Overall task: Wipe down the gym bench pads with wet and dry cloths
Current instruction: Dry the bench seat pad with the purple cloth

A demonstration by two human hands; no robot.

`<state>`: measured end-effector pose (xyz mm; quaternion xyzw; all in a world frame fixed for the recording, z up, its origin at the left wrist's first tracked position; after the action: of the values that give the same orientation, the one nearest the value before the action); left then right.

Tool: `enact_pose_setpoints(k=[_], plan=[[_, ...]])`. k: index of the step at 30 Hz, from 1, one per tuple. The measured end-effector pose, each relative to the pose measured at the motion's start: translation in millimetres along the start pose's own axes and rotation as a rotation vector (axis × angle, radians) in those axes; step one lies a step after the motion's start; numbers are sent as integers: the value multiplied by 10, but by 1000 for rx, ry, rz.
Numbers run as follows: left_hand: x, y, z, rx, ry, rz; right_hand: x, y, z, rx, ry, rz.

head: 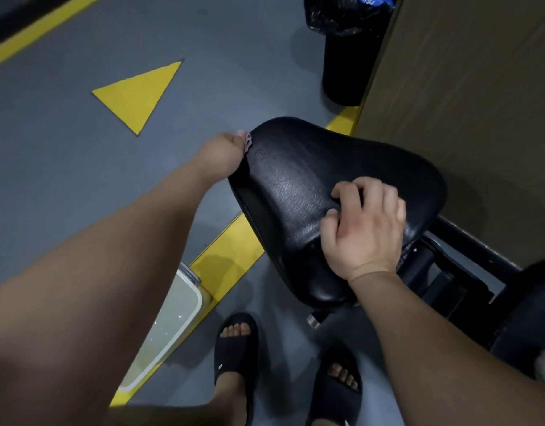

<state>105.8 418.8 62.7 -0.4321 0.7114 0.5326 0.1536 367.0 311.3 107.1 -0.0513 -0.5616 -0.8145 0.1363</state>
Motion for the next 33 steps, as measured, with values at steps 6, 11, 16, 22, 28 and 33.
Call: enact_pose_setpoints(k=[6, 11, 16, 22, 28, 33], plan=[[187, -19, -202, -53, -54, -292, 10, -2, -17, -8, 14, -6], [366, -81, -415, -137, 63, -414, 13, 0, -31, -32, 20, -18], [578, -375, -825, -189, 202, -718, 27, 23, -45, -50, 15, -21], [856, -864, -1285, -261, 333, -983, 36, 45, -50, -83, 15, -36], [601, -1083, -2069, -236, 362, -871, 43, 40, -72, -92, 25, -49], [458, -1258, -2398, -288, 309, -927, 47, 52, -71, -101, 24, -36]])
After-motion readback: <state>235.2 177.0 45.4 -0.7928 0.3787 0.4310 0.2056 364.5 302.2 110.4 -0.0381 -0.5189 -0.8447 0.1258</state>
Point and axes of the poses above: each hand's wrist, its own z-axis towards the middle knuckle, its own y-axis out of the back of the hand, x = y × z, the point moved 8 cm from there along z, towards the middle knuckle, and after that the axes turned 7 degrees about -z, right-handed, at the moved point
